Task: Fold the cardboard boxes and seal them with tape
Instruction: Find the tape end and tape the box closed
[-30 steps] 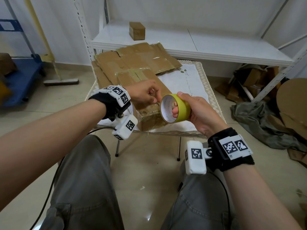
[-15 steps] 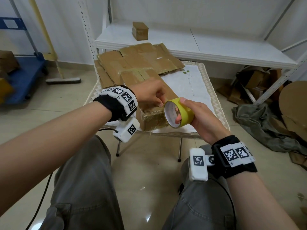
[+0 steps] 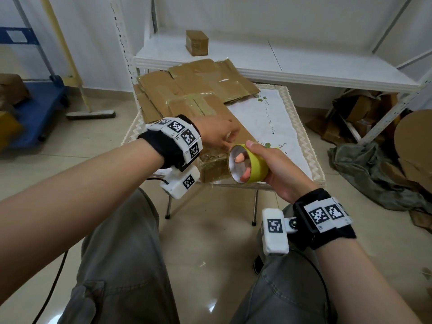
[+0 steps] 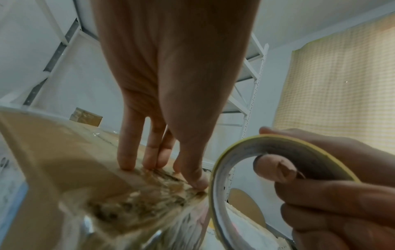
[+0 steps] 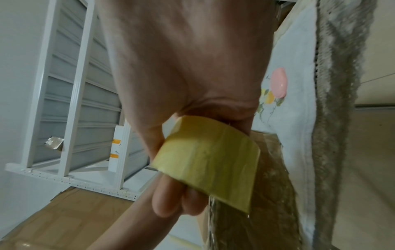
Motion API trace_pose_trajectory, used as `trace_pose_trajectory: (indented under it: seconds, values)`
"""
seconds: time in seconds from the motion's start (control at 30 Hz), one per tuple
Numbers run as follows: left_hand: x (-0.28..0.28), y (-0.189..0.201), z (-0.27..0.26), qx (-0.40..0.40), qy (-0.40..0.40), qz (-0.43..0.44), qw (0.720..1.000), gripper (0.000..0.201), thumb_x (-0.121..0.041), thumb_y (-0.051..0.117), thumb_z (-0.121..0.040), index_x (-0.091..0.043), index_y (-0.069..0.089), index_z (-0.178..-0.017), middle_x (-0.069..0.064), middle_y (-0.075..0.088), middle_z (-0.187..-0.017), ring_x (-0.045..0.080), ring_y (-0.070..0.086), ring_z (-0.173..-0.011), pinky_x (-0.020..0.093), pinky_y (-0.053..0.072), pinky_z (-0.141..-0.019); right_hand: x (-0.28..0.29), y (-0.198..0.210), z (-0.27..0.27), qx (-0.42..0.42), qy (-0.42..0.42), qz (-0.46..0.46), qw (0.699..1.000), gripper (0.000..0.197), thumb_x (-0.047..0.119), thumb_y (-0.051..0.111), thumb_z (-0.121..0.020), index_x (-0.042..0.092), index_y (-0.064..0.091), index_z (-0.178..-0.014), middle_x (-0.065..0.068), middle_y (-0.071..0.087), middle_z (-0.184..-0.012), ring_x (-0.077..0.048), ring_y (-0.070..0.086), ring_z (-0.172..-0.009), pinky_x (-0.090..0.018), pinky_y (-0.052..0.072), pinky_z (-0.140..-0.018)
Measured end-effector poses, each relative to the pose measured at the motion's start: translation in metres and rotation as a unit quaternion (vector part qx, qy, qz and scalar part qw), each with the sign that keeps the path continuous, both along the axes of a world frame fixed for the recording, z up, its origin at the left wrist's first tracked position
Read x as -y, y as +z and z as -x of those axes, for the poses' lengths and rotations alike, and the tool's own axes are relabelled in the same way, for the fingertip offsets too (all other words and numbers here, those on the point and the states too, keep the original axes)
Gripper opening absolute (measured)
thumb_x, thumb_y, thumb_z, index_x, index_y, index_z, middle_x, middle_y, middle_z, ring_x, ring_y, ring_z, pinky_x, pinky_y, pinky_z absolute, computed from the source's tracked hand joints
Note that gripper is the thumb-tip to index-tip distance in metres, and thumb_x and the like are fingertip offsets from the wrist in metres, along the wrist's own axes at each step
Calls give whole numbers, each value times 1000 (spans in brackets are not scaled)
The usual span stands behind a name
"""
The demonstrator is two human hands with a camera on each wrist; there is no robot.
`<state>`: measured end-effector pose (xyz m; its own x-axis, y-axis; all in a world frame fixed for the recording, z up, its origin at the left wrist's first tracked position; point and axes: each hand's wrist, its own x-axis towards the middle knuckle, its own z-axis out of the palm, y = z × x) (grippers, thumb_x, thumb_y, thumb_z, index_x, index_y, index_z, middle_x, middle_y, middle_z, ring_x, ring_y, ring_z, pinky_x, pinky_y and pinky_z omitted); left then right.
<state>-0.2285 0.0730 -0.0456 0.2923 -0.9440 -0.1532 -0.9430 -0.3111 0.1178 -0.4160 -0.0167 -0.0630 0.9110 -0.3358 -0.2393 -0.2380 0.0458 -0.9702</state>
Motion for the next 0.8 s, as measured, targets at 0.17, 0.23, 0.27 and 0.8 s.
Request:
trace_pose_trajectory:
  seconds: [0.17,0.23,0.27,0.8]
  values:
    - [-4,-2,-1,-18,5,3,1000,27,-35,68,-92,-22,46,-100,-5,42,-96,19,46,-90,32,38,-75,-3,-1,4,-28,18,9,999,42,34,52,-101,15,73,-71,-17,65,-72,-20,64,-62,-26,53,-64]
    - [-4,-2,0,-22,5,2,1000,28,-37,66,-93,-19,48,-105,-3,44,-102,19,48,-92,31,38,-76,-3,-1,6,-47,15,7,999,41,33,54,-101,13,73,-70,-13,64,-65,-18,62,-56,-24,53,-59]
    - [-5,-1,1,-25,7,0,1000,30,-39,64,-94,-17,49,-108,-1,46,-105,19,48,-93,31,39,-76,-2,0,7,-50,17,5,999,40,33,55,-101,11,73,-72,-13,64,-65,-19,62,-55,-24,53,-59]
    - [-6,-9,46,216,-22,8,976,76,-74,53,-80,-8,47,-116,9,49,-110,22,43,-80,28,18,-47,11,-12,9,-64,71,-6,995,42,47,65,-91,6,73,-94,-5,75,-85,-17,69,-81,-35,54,-87]
